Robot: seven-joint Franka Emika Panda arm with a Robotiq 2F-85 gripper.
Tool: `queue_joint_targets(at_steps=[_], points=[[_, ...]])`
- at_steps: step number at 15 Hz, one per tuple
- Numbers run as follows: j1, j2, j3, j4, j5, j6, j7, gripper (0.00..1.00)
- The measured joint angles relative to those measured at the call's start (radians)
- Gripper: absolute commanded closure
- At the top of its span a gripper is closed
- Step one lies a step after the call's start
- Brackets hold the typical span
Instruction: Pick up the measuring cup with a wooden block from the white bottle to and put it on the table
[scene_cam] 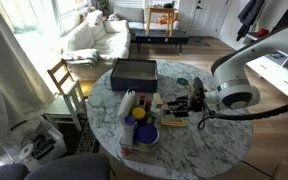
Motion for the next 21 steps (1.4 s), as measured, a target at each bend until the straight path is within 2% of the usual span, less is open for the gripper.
queue_joint_targets(at_steps=[1, 3, 4, 5, 7, 10, 11, 12, 13, 21], points=[[0.000, 0.003, 0.001, 0.003, 0.006, 0.000, -0.004, 0.45], [0.000, 0.007, 0.001, 0.007, 0.012, 0.000, -0.009, 0.45], [0.000, 0.009, 0.001, 0.010, 0.015, 0.000, -0.011, 0.50], [0.000, 0.010, 0.001, 0.011, 0.017, 0.000, -0.011, 0.48], [0.000, 0.011, 0.000, 0.014, 0.018, 0.000, -0.013, 0.53], [-0.001, 0.012, -0.001, 0.017, 0.018, 0.000, -0.017, 0.62], [-0.001, 0.012, -0.001, 0.017, 0.018, 0.000, -0.020, 0.70], [-0.002, 0.012, -0.001, 0.017, 0.018, 0.000, -0.023, 0.66], [-0.002, 0.012, -0.001, 0.017, 0.018, 0.000, -0.025, 0.66], [-0.006, 0.012, -0.001, 0.017, 0.018, -0.003, -0.047, 0.81]])
